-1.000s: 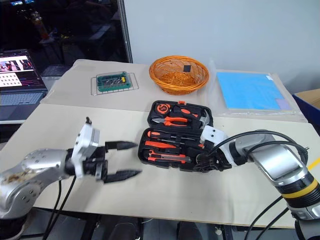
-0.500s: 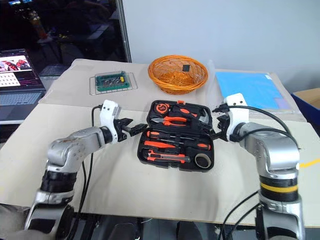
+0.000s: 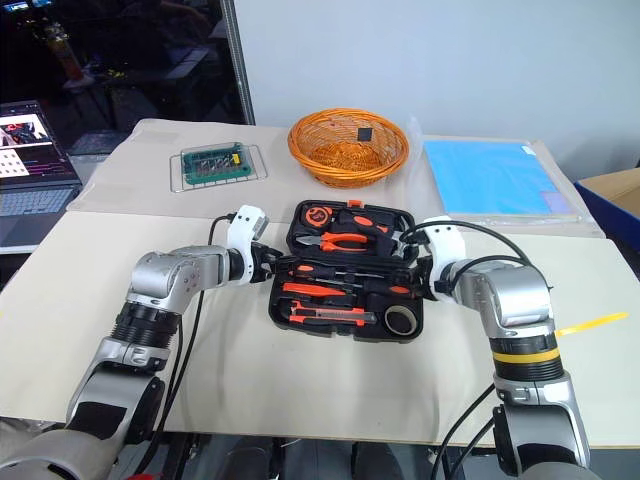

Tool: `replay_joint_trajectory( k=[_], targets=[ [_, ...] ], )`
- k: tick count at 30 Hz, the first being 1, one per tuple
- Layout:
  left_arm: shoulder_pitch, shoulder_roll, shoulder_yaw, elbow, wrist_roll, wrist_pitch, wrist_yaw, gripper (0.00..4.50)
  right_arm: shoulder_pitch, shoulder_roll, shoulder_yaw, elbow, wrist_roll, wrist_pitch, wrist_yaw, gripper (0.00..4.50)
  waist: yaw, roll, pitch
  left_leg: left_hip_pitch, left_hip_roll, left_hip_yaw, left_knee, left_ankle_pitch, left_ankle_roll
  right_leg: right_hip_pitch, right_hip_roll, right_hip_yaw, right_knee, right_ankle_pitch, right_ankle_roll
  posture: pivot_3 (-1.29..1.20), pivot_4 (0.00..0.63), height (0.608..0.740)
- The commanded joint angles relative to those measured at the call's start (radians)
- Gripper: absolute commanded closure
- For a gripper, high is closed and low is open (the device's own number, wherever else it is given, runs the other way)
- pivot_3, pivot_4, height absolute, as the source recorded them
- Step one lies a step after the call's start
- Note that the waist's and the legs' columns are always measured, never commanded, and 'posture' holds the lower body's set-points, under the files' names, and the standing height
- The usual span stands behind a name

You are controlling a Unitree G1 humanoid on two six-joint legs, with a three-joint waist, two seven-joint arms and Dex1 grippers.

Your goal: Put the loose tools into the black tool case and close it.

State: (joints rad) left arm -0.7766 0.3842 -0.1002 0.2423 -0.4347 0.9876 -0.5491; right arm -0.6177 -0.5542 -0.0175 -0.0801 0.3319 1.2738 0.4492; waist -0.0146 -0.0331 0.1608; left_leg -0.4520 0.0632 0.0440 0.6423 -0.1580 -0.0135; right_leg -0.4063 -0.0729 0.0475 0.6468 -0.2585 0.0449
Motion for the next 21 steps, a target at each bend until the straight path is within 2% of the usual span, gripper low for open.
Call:
replay_joint_trajectory(
  k=[1,3,5,10,13,15,17,19,21],
  targets=[
    [0.073,0.031,-0.004,-0.151,-0.062,0.122,-0.055,3.09,0.042,-0.011,0.019,-0.112,0.070,0.026,0.067,3.71,-0.006,0.000,0.000,0.000,0.000,0.000,0.000,0.000,0.000,0.000,0.000,0.000,0.000,0.000,0.000,0.00,0.150,0.740],
    [0.118,0.051,0.005,-0.237,-0.091,0.183,-0.064,3.77,0.068,-0.023,0.027,-0.170,0.083,0.046,0.078,4.37,-0.014,0.000,0.000,0.000,0.001,0.000,-0.002,0.000,0.000,0.000,0.001,0.000,0.000,0.000,0.000,0.00,0.150,0.740],
    [0.176,0.073,0.033,-0.346,-0.132,0.252,-0.056,4.48,0.100,-0.033,0.030,-0.243,0.098,0.071,0.078,4.50,-0.019,0.000,0.000,0.001,0.003,-0.002,-0.003,-0.001,0.000,0.000,0.003,0.000,-0.001,0.000,-0.001,0.00,0.150,0.740],
    [0.311,0.116,0.148,-0.595,-0.217,0.419,-0.033,4.48,0.194,-0.033,0.021,-0.421,0.133,0.137,0.060,4.50,-0.026,0.000,0.000,0.001,0.003,-0.002,-0.004,-0.001,-0.001,0.000,0.003,0.000,0.000,-0.001,-0.002,0.00,0.150,0.740],
    [0.362,0.131,0.211,-0.680,-0.230,0.442,-0.021,4.48,0.241,-0.036,-0.005,-0.489,0.115,0.123,0.034,4.50,-0.025,0.000,0.000,0.003,0.003,-0.003,-0.004,-0.001,-0.001,0.001,0.003,0.000,0.000,-0.001,-0.002,0.00,0.150,0.740],
    [0.393,0.150,0.269,-0.725,-0.226,0.407,-0.019,4.50,0.258,-0.041,-0.063,-0.520,0.118,0.129,0.027,3.66,-0.024,0.000,0.000,0.005,0.002,-0.003,-0.004,0.000,-0.001,0.002,0.003,0.000,0.000,-0.001,-0.002,0.00,0.150,0.740],
    [0.391,0.144,0.358,-0.728,-0.247,0.416,-0.015,3.73,0.262,-0.063,-0.115,-0.557,0.139,0.158,0.036,3.07,-0.023,0.000,0.000,0.005,0.002,-0.003,-0.004,0.000,-0.001,0.002,0.003,0.001,0.000,-0.002,-0.003,0.00,0.150,0.740],
    [0.368,0.152,0.416,-0.722,-0.280,0.427,-0.020,3.20,0.254,-0.090,-0.168,-0.580,0.155,0.184,0.044,2.45,-0.020,-0.001,0.001,0.005,0.002,-0.003,-0.004,0.000,-0.001,0.002,0.003,0.001,0.000,-0.001,-0.003,0.00,0.150,0.740],
    [0.331,0.171,0.435,-0.708,-0.301,0.434,-0.019,2.39,0.228,-0.113,-0.219,-0.581,0.163,0.212,0.045,1.68,-0.012,-0.001,0.001,0.006,0.002,-0.003,-0.003,0.000,-0.001,0.002,0.003,0.001,0.000,-0.002,-0.003,0.00,0.150,0.740]
  ],
)
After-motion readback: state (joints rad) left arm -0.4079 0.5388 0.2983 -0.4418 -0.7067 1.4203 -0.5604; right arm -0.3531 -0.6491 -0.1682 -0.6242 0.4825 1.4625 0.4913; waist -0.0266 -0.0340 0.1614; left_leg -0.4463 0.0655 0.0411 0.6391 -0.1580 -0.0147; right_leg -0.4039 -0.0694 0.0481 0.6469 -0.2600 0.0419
